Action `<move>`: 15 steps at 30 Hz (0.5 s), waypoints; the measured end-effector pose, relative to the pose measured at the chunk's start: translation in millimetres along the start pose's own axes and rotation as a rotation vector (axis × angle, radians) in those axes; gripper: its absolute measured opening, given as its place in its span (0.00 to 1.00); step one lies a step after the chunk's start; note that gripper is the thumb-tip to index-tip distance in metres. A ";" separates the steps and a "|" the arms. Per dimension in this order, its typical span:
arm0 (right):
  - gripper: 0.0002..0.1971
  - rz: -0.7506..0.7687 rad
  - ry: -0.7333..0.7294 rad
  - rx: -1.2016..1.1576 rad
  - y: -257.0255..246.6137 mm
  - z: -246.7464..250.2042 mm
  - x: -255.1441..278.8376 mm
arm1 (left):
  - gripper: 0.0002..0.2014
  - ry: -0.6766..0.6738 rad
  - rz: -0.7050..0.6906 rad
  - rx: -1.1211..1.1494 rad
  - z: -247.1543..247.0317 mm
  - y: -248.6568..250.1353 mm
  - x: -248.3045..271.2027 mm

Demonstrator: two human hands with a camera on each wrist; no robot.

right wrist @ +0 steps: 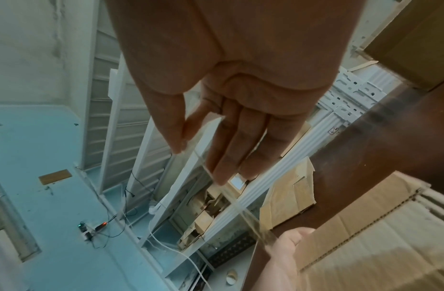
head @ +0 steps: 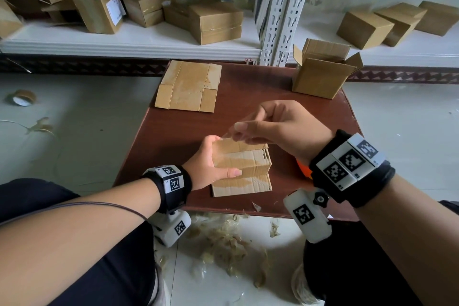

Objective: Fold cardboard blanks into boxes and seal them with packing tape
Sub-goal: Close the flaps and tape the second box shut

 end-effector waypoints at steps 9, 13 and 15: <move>0.16 -0.182 0.234 0.285 20.0 59.9 -13.1 | 0.48 0.015 -0.046 -0.275 11.9 11.4 3.0; 0.17 -0.189 0.223 0.438 27.8 73.5 -13.3 | 0.51 0.031 0.005 -0.306 17.5 9.3 7.3; 0.17 -0.168 0.229 0.505 32.2 75.6 -13.7 | 0.52 0.058 0.007 -0.324 19.2 8.5 9.9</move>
Point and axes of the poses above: each hand's wrist, its own x-axis away from the middle knuckle, its own z-axis out of the back of the hand, y = z × x, the point moved 5 cm from there along -x, towards the middle knuckle, and after that the axes turned 6 degrees about y, right-handed, at the moved point
